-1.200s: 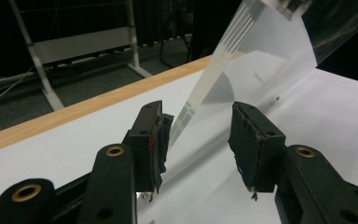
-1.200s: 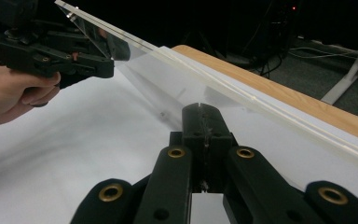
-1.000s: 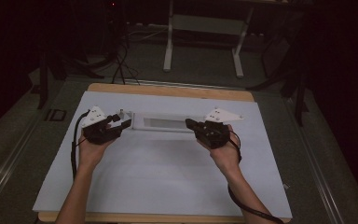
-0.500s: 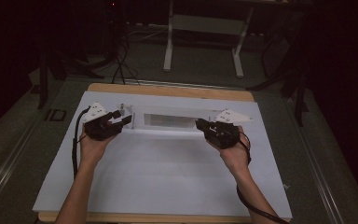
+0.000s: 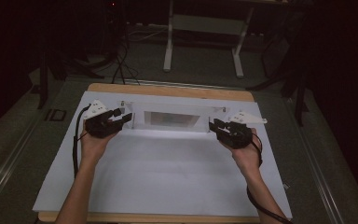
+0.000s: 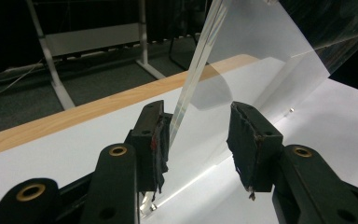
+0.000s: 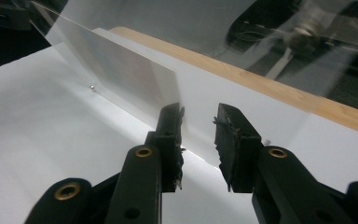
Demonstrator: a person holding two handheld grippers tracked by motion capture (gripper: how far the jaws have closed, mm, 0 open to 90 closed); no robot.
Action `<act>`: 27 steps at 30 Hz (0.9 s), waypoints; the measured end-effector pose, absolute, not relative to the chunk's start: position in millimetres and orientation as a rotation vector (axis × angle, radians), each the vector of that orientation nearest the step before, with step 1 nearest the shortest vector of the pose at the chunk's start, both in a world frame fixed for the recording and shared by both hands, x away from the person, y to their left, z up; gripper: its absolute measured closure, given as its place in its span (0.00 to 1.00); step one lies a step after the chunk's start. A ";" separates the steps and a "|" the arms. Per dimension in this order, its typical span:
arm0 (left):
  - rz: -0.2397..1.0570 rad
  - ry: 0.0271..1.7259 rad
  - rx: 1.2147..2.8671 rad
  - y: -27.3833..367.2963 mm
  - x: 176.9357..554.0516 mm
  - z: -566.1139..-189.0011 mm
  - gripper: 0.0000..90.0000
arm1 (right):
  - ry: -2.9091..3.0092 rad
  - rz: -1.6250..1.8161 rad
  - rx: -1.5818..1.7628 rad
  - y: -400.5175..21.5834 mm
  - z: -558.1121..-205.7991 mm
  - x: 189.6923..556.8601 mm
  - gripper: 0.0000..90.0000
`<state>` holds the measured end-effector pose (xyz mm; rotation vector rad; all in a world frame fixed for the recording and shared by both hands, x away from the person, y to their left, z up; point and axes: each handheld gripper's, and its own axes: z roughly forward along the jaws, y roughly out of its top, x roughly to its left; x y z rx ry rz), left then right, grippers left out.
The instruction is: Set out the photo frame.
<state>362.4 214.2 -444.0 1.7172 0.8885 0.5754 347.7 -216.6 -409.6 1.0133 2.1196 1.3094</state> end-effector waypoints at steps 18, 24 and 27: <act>0.563 0.909 1.710 214.2 368.5 -441.8 0.63 | 2.065 1.233 1.107 -239.3 -418.1 367.3 0.59; 0.557 0.923 1.708 213.8 371.7 -440.3 0.63 | 2.072 1.261 1.070 -236.8 -418.9 377.7 0.56; 0.547 0.928 1.710 214.3 373.5 -439.5 0.63 | 2.080 1.272 1.058 -235.3 -421.5 383.1 0.56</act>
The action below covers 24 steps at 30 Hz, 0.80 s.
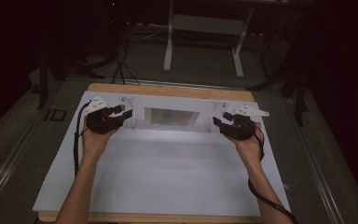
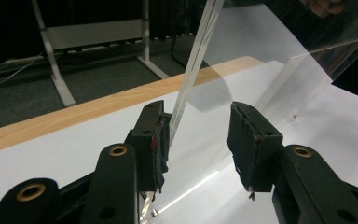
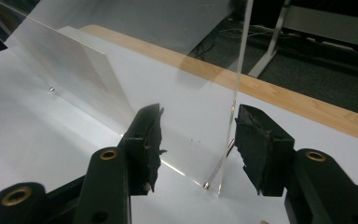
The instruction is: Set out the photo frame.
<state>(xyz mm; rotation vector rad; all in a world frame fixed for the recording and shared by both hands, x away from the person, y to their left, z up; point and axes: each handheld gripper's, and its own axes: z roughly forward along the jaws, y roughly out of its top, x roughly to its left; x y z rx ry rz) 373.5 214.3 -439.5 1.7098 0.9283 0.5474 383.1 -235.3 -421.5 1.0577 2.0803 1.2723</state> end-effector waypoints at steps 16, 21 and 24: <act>0.486 0.943 1.706 218.0 386.3 -446.0 0.54 | 2.086 1.301 1.086 -237.8 -435.2 402.6 0.61; 0.503 0.908 1.758 212.4 392.5 -450.6 0.46 | 2.086 1.311 1.092 -239.5 -435.6 406.0 0.62; 0.514 0.919 1.765 210.6 398.5 -452.9 0.43 | 2.091 1.310 1.074 -238.1 -435.4 407.7 0.62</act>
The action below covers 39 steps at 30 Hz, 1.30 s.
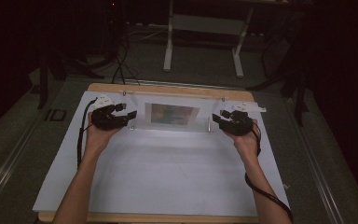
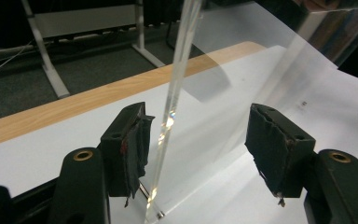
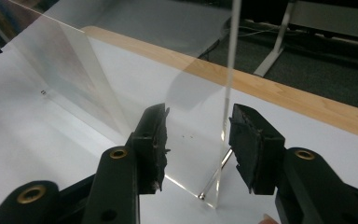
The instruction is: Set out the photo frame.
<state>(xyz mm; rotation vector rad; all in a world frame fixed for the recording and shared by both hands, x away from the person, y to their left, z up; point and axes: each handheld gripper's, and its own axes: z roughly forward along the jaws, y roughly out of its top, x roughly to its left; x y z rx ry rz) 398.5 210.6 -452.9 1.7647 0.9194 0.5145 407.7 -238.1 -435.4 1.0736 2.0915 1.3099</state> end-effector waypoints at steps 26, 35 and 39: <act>0.564 0.974 1.789 191.1 420.8 -454.5 0.45 | 2.059 1.229 1.050 -220.5 -433.9 424.6 0.57; 0.562 1.008 1.809 188.4 429.0 -450.0 0.45 | 2.044 1.242 1.106 -219.0 -432.5 432.9 0.57; 0.550 1.017 1.810 186.5 427.5 -448.7 0.45 | 2.035 1.251 1.118 -220.3 -431.9 431.4 0.57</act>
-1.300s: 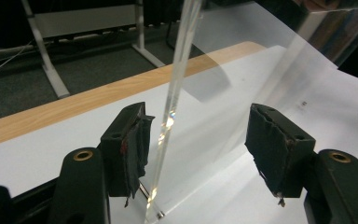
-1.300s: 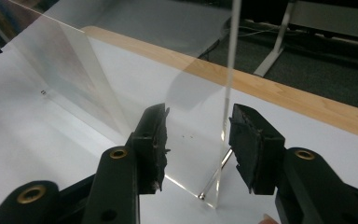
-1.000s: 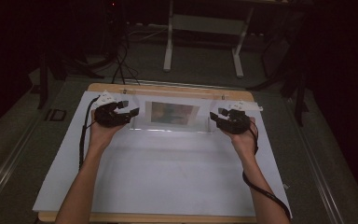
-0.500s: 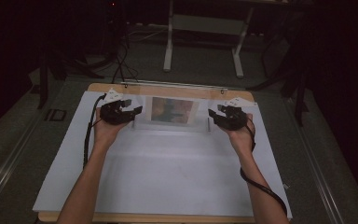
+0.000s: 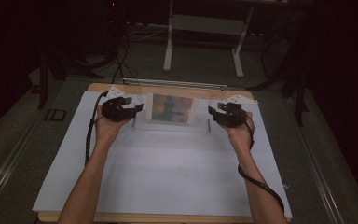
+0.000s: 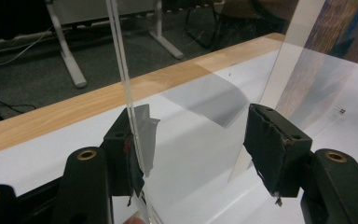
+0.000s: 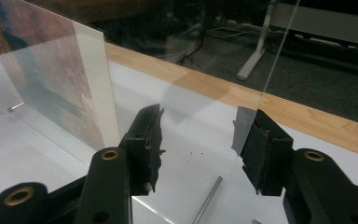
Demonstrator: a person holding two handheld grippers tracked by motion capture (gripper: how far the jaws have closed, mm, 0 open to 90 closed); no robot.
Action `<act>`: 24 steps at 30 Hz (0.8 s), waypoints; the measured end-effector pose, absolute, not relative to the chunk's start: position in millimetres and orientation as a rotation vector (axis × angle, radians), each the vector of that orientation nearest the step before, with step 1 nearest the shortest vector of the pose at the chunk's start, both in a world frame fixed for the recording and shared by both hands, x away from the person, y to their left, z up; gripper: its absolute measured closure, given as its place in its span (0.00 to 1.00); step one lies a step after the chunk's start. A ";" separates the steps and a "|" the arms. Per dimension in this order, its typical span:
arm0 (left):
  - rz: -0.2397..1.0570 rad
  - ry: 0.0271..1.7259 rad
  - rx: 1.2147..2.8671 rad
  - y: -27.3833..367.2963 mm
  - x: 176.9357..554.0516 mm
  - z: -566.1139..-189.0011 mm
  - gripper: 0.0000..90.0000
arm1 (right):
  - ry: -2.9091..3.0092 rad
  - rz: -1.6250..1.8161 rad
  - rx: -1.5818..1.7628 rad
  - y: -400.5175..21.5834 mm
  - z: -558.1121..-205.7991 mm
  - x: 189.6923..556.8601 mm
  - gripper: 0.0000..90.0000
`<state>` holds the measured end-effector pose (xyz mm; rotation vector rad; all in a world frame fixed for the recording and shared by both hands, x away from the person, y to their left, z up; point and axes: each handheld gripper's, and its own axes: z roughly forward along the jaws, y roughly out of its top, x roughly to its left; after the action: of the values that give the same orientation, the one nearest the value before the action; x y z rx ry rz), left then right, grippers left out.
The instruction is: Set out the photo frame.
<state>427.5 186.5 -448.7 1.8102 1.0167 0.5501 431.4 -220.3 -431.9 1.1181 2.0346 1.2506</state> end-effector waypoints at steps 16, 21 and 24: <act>0.497 1.037 1.832 175.1 406.8 -432.1 0.45 | 2.049 1.287 1.116 -237.0 -415.0 409.3 0.59; 0.482 1.043 1.843 170.2 399.6 -429.3 0.45 | 2.061 1.285 1.135 -242.6 -413.5 401.7 0.59; 0.479 1.045 1.846 168.0 395.7 -428.2 0.45 | 2.065 1.285 1.136 -244.5 -412.3 398.8 0.59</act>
<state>395.7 168.0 -428.2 1.8459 1.0446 0.4788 398.8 -244.5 -412.3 1.1359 2.0647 1.2847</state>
